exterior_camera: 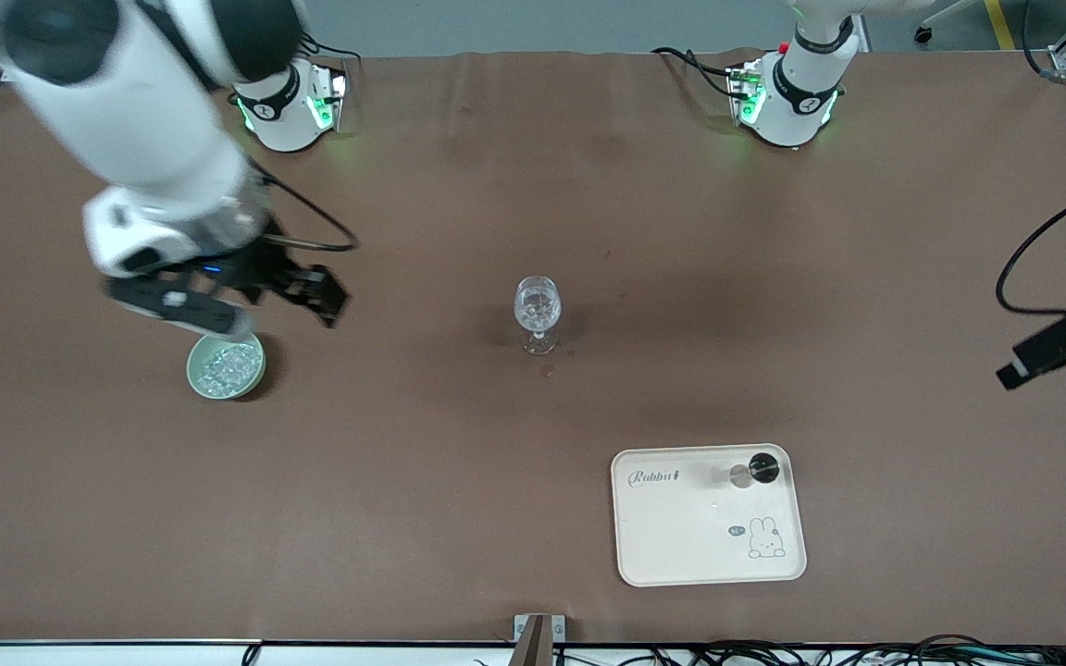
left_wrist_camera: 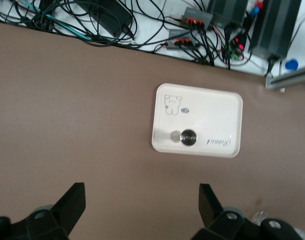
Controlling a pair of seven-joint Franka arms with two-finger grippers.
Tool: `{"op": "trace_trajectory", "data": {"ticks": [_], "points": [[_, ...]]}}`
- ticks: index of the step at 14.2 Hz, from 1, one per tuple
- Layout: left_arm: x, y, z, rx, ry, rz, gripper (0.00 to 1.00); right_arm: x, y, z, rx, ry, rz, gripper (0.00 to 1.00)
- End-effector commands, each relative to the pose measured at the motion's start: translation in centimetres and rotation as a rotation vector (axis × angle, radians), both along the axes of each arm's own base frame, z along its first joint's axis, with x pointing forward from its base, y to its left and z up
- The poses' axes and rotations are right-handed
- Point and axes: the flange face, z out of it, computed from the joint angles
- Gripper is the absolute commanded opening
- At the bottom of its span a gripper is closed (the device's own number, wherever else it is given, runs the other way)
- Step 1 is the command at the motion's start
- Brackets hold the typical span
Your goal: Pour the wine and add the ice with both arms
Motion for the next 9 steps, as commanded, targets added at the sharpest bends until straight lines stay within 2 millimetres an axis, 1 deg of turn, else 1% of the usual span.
{"op": "trace_trajectory", "data": {"ticks": [1,2,3,5,7,9], "points": [[-3.7,-1.3,2.7,0.084,0.013,-0.108,1.00,-0.9,-7.3,1.7,-0.010,0.031,0.000,1.00],[-5.2,-2.6,3.9,0.116,0.007,-0.133,1.00,-1.0,-10.6,2.5,-0.014,0.038,-0.004,1.00],[-6.7,-3.5,4.3,0.148,0.009,-0.154,1.00,-1.2,-13.5,2.8,-0.016,0.044,0.007,1.00],[-9.2,-5.0,5.0,0.152,0.010,-0.179,1.00,-2.0,-18.2,2.7,-0.012,0.052,0.015,1.00],[-10.3,-5.4,5.6,0.151,0.030,-0.178,1.00,-2.8,-21.8,2.7,-0.015,0.055,0.071,1.00],[-10.6,-5.7,5.9,0.141,0.040,-0.188,1.00,-3.7,-24.3,2.0,-0.020,0.077,0.155,1.00]]}}
